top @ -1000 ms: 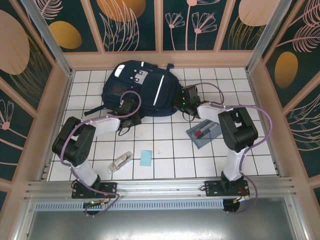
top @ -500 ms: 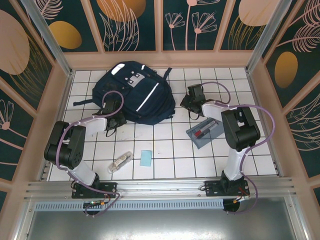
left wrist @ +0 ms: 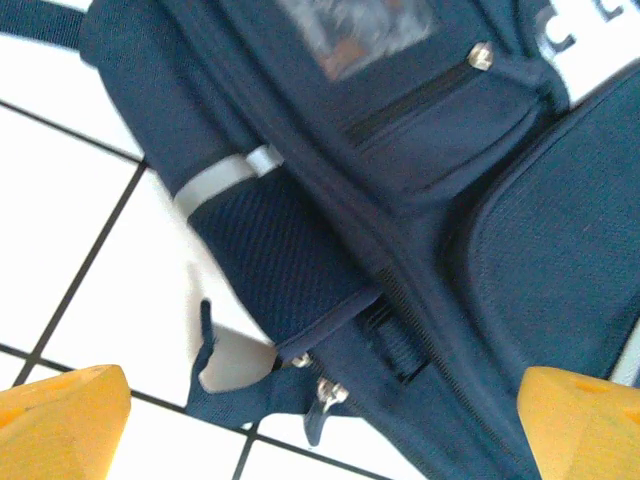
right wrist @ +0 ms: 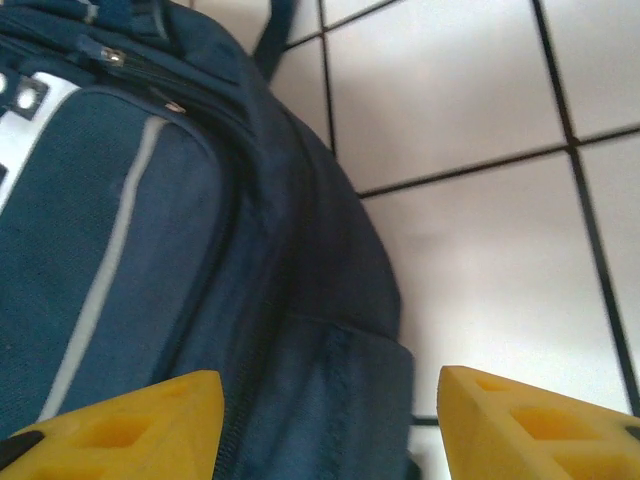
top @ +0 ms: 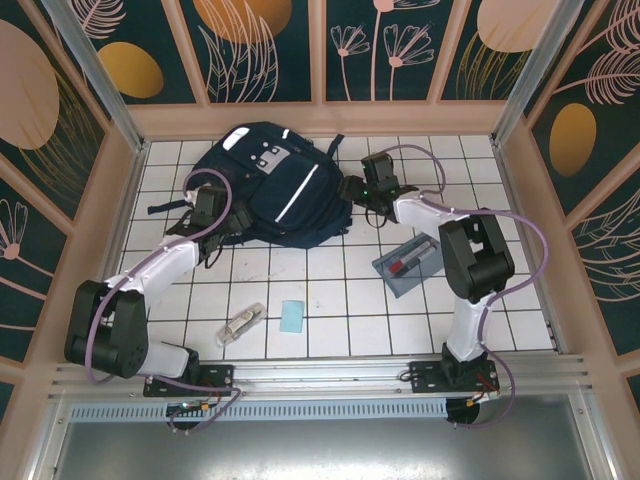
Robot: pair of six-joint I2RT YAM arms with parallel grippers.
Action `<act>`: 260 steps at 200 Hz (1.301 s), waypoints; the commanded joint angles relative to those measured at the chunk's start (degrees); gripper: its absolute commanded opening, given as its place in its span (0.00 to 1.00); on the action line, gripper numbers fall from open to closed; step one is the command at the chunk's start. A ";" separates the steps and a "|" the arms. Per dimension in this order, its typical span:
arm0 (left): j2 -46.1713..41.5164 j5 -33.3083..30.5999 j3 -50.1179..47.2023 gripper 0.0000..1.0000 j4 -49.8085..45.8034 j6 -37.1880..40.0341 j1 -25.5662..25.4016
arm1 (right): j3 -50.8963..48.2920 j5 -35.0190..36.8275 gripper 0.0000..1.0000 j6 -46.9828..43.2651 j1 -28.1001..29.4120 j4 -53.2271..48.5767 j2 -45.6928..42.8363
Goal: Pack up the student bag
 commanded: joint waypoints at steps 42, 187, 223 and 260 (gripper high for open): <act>9.47 -0.45 4.43 0.99 8.94 -5.02 1.10 | 7.10 -4.21 0.60 -3.25 0.22 -5.38 8.43; 35.33 24.97 19.04 0.95 23.84 -5.61 1.38 | -20.26 -8.14 0.33 1.60 16.53 -8.25 -6.59; 39.35 23.13 29.48 0.95 16.16 -0.89 1.34 | -15.39 -11.29 0.35 -1.15 16.81 -8.86 -9.01; 37.12 12.78 36.48 0.98 3.71 6.32 1.37 | -14.10 -12.59 0.50 -3.70 11.14 -12.06 -16.97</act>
